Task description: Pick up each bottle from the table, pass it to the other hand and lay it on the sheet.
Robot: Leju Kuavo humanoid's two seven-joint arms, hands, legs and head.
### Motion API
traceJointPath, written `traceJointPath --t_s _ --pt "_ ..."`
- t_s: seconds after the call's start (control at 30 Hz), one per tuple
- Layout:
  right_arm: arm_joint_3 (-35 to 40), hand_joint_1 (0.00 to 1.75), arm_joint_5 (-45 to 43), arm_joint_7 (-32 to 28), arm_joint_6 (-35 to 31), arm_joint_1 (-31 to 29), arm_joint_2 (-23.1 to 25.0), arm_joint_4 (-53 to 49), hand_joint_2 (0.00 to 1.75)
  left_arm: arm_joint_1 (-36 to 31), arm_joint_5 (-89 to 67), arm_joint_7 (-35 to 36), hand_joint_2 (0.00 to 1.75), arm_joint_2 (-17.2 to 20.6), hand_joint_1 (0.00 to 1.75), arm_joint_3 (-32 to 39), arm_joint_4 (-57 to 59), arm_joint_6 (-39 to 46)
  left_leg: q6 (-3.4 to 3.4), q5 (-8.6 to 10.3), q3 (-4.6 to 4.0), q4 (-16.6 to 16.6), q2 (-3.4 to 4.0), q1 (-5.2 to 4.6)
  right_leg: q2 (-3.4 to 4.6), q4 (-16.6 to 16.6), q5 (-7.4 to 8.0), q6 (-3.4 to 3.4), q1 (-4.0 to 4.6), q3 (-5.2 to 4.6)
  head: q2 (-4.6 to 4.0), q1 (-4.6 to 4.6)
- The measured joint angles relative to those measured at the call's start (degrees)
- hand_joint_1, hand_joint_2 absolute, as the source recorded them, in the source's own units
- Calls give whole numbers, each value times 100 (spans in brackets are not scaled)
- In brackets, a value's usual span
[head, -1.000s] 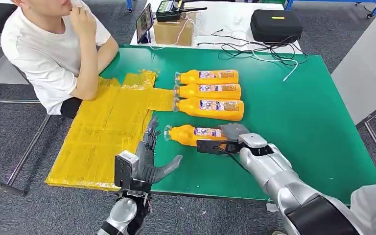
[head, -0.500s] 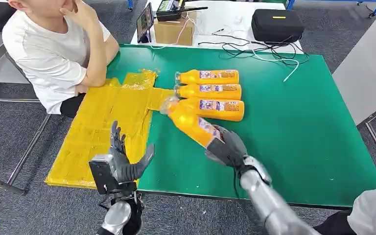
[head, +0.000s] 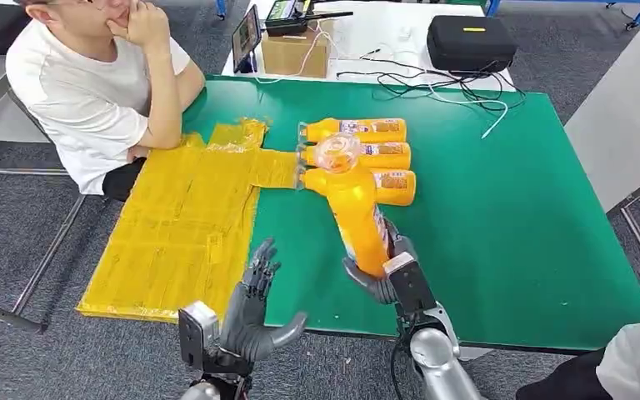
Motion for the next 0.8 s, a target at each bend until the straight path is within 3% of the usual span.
traceJointPath --t_s 0.2,0.47,0.8 --pt "722 175 630 -11 802 20 0 22 175 20 233 67 175 63 0 -89 9 -570 -1 -1 -2 0 -2 2 0 0 -1 0 2 -3 2 -2" --pt "1586 175 817 -94 885 8 37 116 175 1 319 -2 175 54 0 100 0 -408 0 0 0 -1 -1 2 1 0 -1 0 2 -1 2 6" --pt "2030 175 874 -131 858 -14 33 133 175 65 338 -260 175 9 0 230 -50 -46 -1 0 1 0 2 0 4 0 -1 0 0 -3 0 0"
